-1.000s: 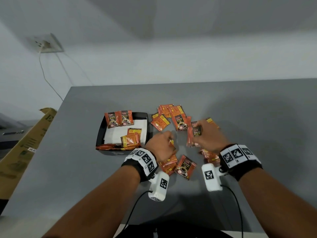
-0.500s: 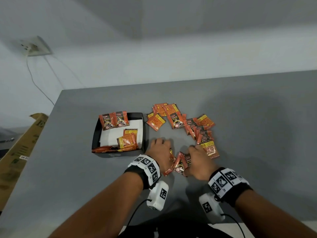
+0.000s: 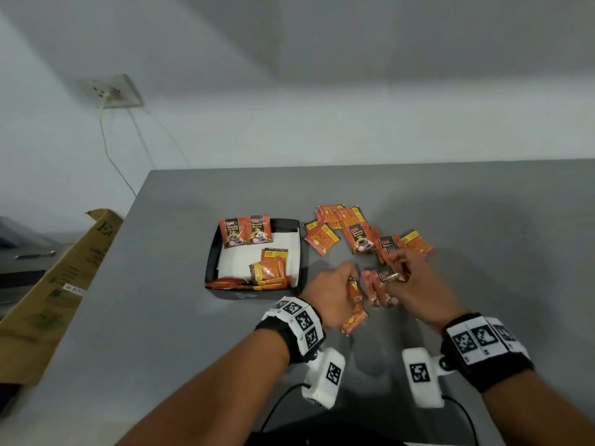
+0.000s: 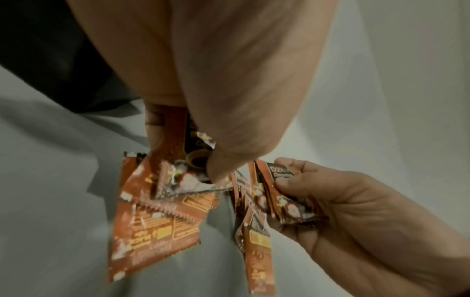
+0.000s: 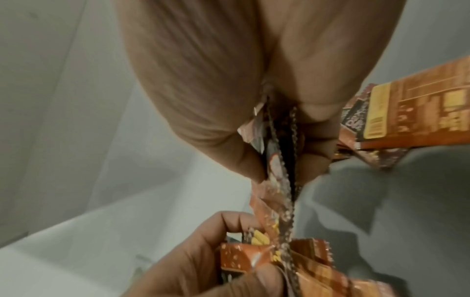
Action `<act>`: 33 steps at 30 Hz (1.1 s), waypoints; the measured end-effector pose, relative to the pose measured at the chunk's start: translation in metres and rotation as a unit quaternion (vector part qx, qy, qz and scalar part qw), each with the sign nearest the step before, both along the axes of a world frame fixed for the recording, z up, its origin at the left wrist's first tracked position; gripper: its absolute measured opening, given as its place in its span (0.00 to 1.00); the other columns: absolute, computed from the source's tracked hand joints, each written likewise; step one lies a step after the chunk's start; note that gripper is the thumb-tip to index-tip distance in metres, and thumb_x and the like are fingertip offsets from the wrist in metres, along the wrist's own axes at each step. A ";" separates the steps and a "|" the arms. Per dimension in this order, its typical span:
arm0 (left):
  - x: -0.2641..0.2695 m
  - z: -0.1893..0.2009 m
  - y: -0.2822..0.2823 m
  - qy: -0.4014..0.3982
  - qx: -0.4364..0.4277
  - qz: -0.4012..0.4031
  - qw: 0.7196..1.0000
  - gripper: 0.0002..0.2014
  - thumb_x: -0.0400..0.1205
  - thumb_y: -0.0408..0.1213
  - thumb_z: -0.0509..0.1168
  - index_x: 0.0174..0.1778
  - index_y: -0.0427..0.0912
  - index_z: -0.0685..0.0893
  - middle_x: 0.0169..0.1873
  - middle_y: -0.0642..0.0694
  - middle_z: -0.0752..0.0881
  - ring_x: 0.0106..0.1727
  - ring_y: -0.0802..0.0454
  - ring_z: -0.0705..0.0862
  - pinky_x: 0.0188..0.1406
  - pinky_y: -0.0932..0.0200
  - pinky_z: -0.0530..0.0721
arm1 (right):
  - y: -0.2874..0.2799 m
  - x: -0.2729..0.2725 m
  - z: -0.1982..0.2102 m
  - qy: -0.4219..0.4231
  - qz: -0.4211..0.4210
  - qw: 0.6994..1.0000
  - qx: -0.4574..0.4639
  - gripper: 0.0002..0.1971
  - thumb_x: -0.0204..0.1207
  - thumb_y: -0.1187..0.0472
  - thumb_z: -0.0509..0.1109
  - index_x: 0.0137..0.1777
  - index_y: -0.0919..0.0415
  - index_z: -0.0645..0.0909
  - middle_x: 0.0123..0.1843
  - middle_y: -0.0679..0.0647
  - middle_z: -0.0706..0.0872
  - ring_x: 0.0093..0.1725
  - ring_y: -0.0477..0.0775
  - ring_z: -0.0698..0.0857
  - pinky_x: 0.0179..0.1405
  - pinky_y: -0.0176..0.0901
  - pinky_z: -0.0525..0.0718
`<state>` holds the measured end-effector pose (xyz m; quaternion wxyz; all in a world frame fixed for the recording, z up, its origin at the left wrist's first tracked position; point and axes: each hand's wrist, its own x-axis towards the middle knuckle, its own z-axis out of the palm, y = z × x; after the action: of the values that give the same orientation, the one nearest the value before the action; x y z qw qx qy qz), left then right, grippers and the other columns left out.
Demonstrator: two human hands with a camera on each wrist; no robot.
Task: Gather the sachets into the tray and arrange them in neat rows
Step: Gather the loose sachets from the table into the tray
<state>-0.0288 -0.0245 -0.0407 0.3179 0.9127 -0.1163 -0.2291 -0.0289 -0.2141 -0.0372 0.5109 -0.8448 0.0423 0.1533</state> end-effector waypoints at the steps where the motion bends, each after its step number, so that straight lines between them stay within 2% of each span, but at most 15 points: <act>1: 0.001 0.002 0.003 0.000 -0.004 0.004 1.000 0.16 0.82 0.33 0.67 0.64 0.45 0.74 0.51 0.41 0.88 0.48 0.44 0.87 0.48 0.53 0.85 | 0.003 0.003 0.003 -0.009 -0.019 1.000 0.012 0.19 0.74 0.67 0.78 0.59 0.49 0.78 0.54 0.49 0.89 0.51 0.47 0.88 0.46 0.40 0.84; 4: 0.003 0.009 0.017 0.008 -0.017 0.012 1.000 0.16 0.85 0.32 0.65 0.68 0.46 0.75 0.58 0.42 0.87 0.52 0.48 0.86 0.48 0.57 0.84 | 0.016 0.014 0.012 -0.024 -0.058 0.998 0.022 0.15 0.79 0.65 0.74 0.61 0.50 0.78 0.52 0.47 0.90 0.43 0.38 0.88 0.34 0.31 0.80; 7: 0.008 0.023 0.037 0.017 -0.045 0.022 0.999 0.16 0.85 0.34 0.64 0.68 0.48 0.73 0.59 0.43 0.86 0.46 0.50 0.87 0.40 0.58 0.87 | 0.032 0.023 0.023 -0.014 -0.074 0.996 0.047 0.14 0.80 0.67 0.69 0.63 0.53 0.77 0.52 0.50 0.89 0.40 0.39 0.88 0.30 0.26 0.80; 10: 0.019 0.047 0.071 0.018 -0.083 0.076 0.994 0.14 0.84 0.34 0.64 0.63 0.51 0.75 0.48 0.47 0.89 0.36 0.52 0.89 0.31 0.56 0.87 | 0.057 0.032 0.039 -0.043 -0.033 0.998 0.027 0.17 0.78 0.68 0.71 0.62 0.51 0.75 0.52 0.50 0.88 0.46 0.43 0.86 0.35 0.25 0.79; 12: 0.030 0.060 0.103 -0.026 -0.078 0.121 0.989 0.13 0.81 0.34 0.64 0.61 0.51 0.77 0.40 0.47 0.91 0.35 0.49 0.91 0.34 0.48 0.90 | 0.078 0.041 0.044 -0.076 0.022 0.997 -0.016 0.21 0.74 0.69 0.74 0.61 0.48 0.75 0.54 0.48 0.87 0.52 0.46 0.86 0.42 0.32 0.79; 13: 0.036 0.063 0.122 -0.054 -0.056 0.135 0.988 0.12 0.81 0.36 0.66 0.59 0.52 0.78 0.40 0.49 0.92 0.36 0.50 0.91 0.35 0.47 0.91 | 0.090 0.045 0.047 -0.089 0.050 0.994 -0.037 0.19 0.74 0.69 0.74 0.60 0.49 0.76 0.53 0.46 0.87 0.52 0.45 0.86 0.43 0.33 0.80; 15: 0.044 0.063 0.157 -0.097 0.029 0.138 0.985 0.11 0.79 0.41 0.70 0.55 0.53 0.79 0.41 0.53 0.90 0.37 0.53 0.89 0.36 0.49 0.89 | 0.119 0.051 0.050 -0.111 0.121 0.983 -0.083 0.09 0.78 0.64 0.72 0.55 0.54 0.80 0.48 0.43 0.84 0.45 0.40 0.83 0.38 0.28 0.78; 16: 0.045 0.061 0.170 -0.112 0.070 0.124 0.983 0.10 0.78 0.42 0.71 0.53 0.53 0.79 0.42 0.53 0.89 0.39 0.53 0.88 0.38 0.50 0.88 | 0.135 0.052 0.048 -0.117 0.160 0.974 -0.108 0.04 0.80 0.62 0.69 0.53 0.57 0.80 0.46 0.44 0.83 0.42 0.39 0.81 0.35 0.28 0.75; 18: 0.042 0.050 0.188 -0.111 0.139 0.083 0.980 0.10 0.77 0.42 0.71 0.51 0.54 0.79 0.42 0.54 0.87 0.42 0.50 0.87 0.42 0.50 0.88 | 0.166 0.055 0.042 -0.124 0.228 0.956 -0.137 0.02 0.83 0.60 0.69 0.50 0.58 0.81 0.43 0.46 0.83 0.38 0.40 0.79 0.33 0.29 0.70; 19: 0.038 0.043 0.191 -0.099 0.175 0.064 0.978 0.09 0.77 0.41 0.69 0.51 0.54 0.78 0.41 0.54 0.86 0.42 0.49 0.86 0.41 0.52 0.86 | 0.180 0.056 0.036 -0.123 0.254 0.948 -0.148 0.03 0.82 0.59 0.70 0.48 0.57 0.81 0.43 0.46 0.82 0.38 0.41 0.78 0.34 0.30 0.70; 21: 0.031 0.027 0.192 -0.078 0.225 0.033 0.971 0.09 0.78 0.40 0.65 0.52 0.53 0.76 0.40 0.54 0.82 0.40 0.48 0.83 0.37 0.55 0.81 | 0.200 0.062 0.017 -0.119 0.303 0.926 -0.189 0.03 0.79 0.60 0.71 0.45 0.57 0.80 0.44 0.49 0.82 0.40 0.48 0.80 0.39 0.38 0.77; 23: 0.028 0.015 0.191 -0.065 0.231 0.010 0.971 0.09 0.76 0.41 0.60 0.52 0.51 0.74 0.45 0.50 0.85 0.44 0.46 0.84 0.41 0.52 0.84 | 0.211 0.067 -0.003 -0.100 0.350 0.897 -0.251 0.01 0.77 0.62 0.67 0.45 0.58 0.80 0.46 0.53 0.82 0.46 0.56 0.82 0.47 0.50 0.83; 26: 0.027 0.006 0.191 -0.058 0.215 -0.010 0.975 0.17 0.73 0.49 0.56 0.55 0.49 0.75 0.53 0.47 0.86 0.51 0.44 0.83 0.51 0.48 0.84 | 0.214 0.067 -0.016 -0.081 0.388 0.858 -0.328 0.14 0.75 0.62 0.64 0.61 0.58 0.81 0.57 0.56 0.81 0.58 0.61 0.78 0.62 0.56 0.79; 29: 0.028 0.009 0.193 -0.034 0.190 -0.019 0.981 0.24 0.71 0.53 0.64 0.61 0.50 0.76 0.54 0.52 0.83 0.52 0.50 0.80 0.49 0.53 0.82 | 0.214 0.064 -0.018 -0.080 0.380 0.854 -0.346 0.21 0.77 0.59 0.64 0.70 0.58 0.78 0.62 0.57 0.80 0.63 0.62 0.75 0.66 0.57 0.77; 33: 0.032 0.013 0.201 -0.011 0.192 -0.049 0.980 0.29 0.66 0.59 0.71 0.61 0.54 0.78 0.50 0.54 0.83 0.48 0.51 0.83 0.47 0.53 0.85 | 0.210 0.065 -0.009 -0.078 0.367 0.864 -0.335 0.20 0.77 0.59 0.67 0.69 0.59 0.78 0.62 0.58 0.78 0.63 0.60 0.75 0.63 0.53 0.77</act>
<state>0.0030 0.1768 -0.0275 0.1235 0.9524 -0.1178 -0.2527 0.0365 -0.0037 -0.0459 0.1054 -0.9290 -0.2618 0.2395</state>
